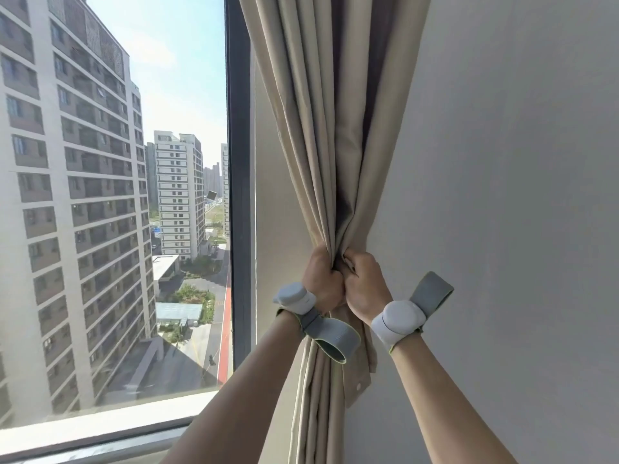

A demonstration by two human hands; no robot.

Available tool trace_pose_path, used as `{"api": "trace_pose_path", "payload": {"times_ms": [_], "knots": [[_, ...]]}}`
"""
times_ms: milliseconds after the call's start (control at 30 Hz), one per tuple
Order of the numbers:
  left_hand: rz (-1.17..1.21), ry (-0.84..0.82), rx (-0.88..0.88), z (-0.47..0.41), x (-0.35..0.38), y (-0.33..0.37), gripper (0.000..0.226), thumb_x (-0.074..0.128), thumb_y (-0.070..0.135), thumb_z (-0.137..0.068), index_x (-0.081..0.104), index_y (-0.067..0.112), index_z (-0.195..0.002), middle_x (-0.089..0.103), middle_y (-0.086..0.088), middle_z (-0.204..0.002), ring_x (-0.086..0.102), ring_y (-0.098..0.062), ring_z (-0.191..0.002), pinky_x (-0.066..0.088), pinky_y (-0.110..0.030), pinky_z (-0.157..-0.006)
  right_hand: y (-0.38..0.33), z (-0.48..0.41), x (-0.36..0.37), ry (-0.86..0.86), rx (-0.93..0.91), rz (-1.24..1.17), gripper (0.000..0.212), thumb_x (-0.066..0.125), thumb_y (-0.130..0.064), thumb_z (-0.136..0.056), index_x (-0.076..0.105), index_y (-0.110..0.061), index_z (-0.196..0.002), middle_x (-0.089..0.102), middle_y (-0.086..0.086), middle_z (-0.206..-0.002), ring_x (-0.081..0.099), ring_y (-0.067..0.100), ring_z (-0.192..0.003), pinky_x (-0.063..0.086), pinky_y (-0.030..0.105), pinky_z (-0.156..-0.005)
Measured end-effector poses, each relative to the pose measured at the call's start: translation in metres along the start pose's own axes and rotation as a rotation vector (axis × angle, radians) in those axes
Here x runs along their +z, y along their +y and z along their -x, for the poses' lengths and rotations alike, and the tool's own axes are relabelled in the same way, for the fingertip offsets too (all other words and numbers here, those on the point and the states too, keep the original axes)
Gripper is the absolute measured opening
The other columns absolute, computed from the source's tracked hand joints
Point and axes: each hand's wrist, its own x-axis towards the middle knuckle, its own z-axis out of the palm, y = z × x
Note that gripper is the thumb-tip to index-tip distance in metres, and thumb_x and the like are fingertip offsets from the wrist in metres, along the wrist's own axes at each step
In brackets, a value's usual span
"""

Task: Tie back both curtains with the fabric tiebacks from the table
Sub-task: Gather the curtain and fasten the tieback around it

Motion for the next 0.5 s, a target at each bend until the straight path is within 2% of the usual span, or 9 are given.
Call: {"api": "trace_pose_path", "payload": {"times_ms": [67,100,167,233,300,333,400,433,500], "knots": [[0.05,0.006,-0.033,0.001,-0.003,-0.004,0.042,0.039,-0.017,-0.076,0.065,0.012,-0.091,0.067,0.003,-0.077,0.066,-0.002,-0.075,0.054,-0.018,-0.064,0.001,0.002,-0.001,-0.025,-0.031,-0.009,0.022,0.045,-0.005,-0.101,0.059,0.006,-0.088,0.068,0.024,-0.087,0.064,0.036,-0.084,0.05,0.046,-0.082],[0.087,0.009,-0.052,0.002,-0.007,-0.007,0.044,0.04,-0.017,-0.074,0.064,0.02,-0.082,0.064,0.011,-0.069,0.065,0.004,-0.066,0.05,-0.013,-0.056,0.0,0.003,0.0,-0.038,-0.05,-0.012,0.023,0.045,-0.005,-0.101,0.058,0.008,-0.089,0.066,0.027,-0.087,0.062,0.036,-0.082,0.049,0.046,-0.08],[0.164,0.012,-0.108,0.005,-0.014,-0.016,0.046,0.045,-0.013,-0.068,0.063,0.029,-0.066,0.062,0.014,-0.055,0.06,0.005,-0.052,0.045,-0.013,-0.046,-0.002,0.006,0.004,-0.065,-0.09,-0.035,0.027,0.045,-0.006,-0.102,0.052,0.013,-0.084,0.059,0.033,-0.081,0.053,0.03,-0.07,0.045,0.05,-0.075],[0.245,0.01,-0.163,0.009,-0.021,-0.023,0.035,0.049,-0.004,-0.058,0.062,0.027,-0.055,0.056,0.014,-0.047,0.052,0.002,-0.046,0.039,-0.017,-0.041,-0.005,0.009,0.009,-0.104,-0.119,-0.091,0.033,0.045,-0.008,-0.103,0.047,0.016,-0.081,0.053,0.034,-0.075,0.044,0.022,-0.069,0.042,0.048,-0.069],[0.33,-0.006,-0.206,0.014,-0.03,-0.025,0.015,0.053,0.005,-0.048,0.058,0.017,-0.054,0.051,0.006,-0.05,0.051,-0.009,-0.051,0.039,-0.023,-0.047,-0.006,0.012,0.015,-0.141,-0.13,-0.171,0.036,0.045,-0.01,-0.104,0.043,0.012,-0.076,0.044,0.021,-0.067,0.039,0.019,-0.068,0.036,0.039,-0.063],[0.382,-0.007,-0.225,0.014,-0.032,-0.03,0.015,0.054,0.009,-0.046,0.058,0.006,-0.06,0.051,-0.003,-0.056,0.053,-0.016,-0.058,0.042,-0.03,-0.053,-0.005,0.013,0.018,-0.152,-0.125,-0.206,0.036,0.046,-0.01,-0.104,0.041,0.008,-0.073,0.039,0.014,-0.066,0.037,0.018,-0.066,0.033,0.036,-0.062],[0.498,0.03,-0.318,0.013,-0.038,-0.035,0.041,0.06,0.011,-0.047,0.058,-0.013,-0.081,0.055,-0.016,-0.072,0.058,-0.029,-0.073,0.046,-0.043,-0.066,-0.003,0.015,0.024,-0.166,-0.109,-0.238,0.035,0.045,-0.011,-0.104,0.04,0.001,-0.071,0.035,0.008,-0.067,0.034,0.017,-0.064,0.031,0.033,-0.061],[0.536,0.04,-0.343,0.012,-0.041,-0.036,0.045,0.064,0.013,-0.05,0.06,-0.014,-0.087,0.057,-0.019,-0.077,0.059,-0.032,-0.077,0.047,-0.046,-0.07,-0.002,0.016,0.026,-0.169,-0.102,-0.243,0.034,0.045,-0.011,-0.105,0.043,-0.002,-0.072,0.039,0.005,-0.066,0.037,0.015,-0.063,0.033,0.032,-0.061],[0.518,0.045,-0.329,0.012,-0.041,-0.032,0.034,0.07,0.022,-0.061,0.068,-0.003,-0.084,0.063,-0.019,-0.079,0.064,-0.032,-0.076,0.051,-0.043,-0.069,-0.001,0.019,0.029,-0.192,-0.095,-0.246,0.026,0.044,-0.011,-0.105,0.056,-0.015,-0.082,0.057,-0.009,-0.07,0.053,0.009,-0.066,0.045,0.027,-0.067]]}}
